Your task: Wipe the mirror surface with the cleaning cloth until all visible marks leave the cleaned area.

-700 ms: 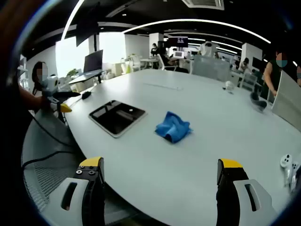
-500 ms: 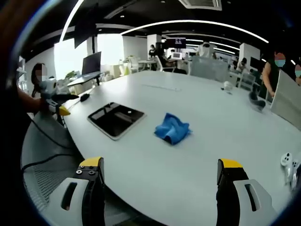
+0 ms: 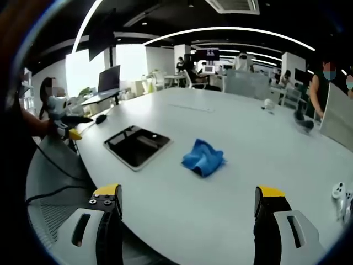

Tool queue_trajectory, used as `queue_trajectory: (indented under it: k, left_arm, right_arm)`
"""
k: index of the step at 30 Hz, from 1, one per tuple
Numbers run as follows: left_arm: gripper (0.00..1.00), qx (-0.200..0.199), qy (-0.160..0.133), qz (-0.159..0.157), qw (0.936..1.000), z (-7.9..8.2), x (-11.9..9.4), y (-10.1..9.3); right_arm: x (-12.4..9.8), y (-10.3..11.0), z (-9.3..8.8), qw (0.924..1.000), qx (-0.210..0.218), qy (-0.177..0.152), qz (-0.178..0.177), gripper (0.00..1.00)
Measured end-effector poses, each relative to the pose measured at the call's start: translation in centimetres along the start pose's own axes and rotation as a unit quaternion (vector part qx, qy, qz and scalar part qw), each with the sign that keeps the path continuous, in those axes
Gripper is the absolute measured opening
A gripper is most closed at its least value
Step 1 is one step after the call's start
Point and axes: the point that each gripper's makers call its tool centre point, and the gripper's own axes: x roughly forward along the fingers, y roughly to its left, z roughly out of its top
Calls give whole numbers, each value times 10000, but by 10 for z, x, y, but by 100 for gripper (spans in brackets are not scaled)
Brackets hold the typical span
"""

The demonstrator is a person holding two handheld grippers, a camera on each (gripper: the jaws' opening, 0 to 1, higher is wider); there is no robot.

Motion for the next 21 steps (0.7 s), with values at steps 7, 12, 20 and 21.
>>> queue_trajectory:
  k: [7, 12, 20, 21]
  left_arm:
    - [100, 51, -68, -38, 10000, 2, 0, -2]
    - [100, 49, -58, -13, 10000, 2, -1, -1]
    - [100, 3, -35, -18, 10000, 0, -2, 0]
    - [100, -25, -40, -36, 10000, 0, -1, -1]
  right_arm:
    - [6, 3, 5, 9999, -101, -27, 74, 100]
    - [8, 4, 6, 9998, -133, -37, 107, 100]
    - [9, -2, 19, 9998, -95, 124, 101, 100]
    - [8, -3, 26, 9998, -101, 114, 94, 100]
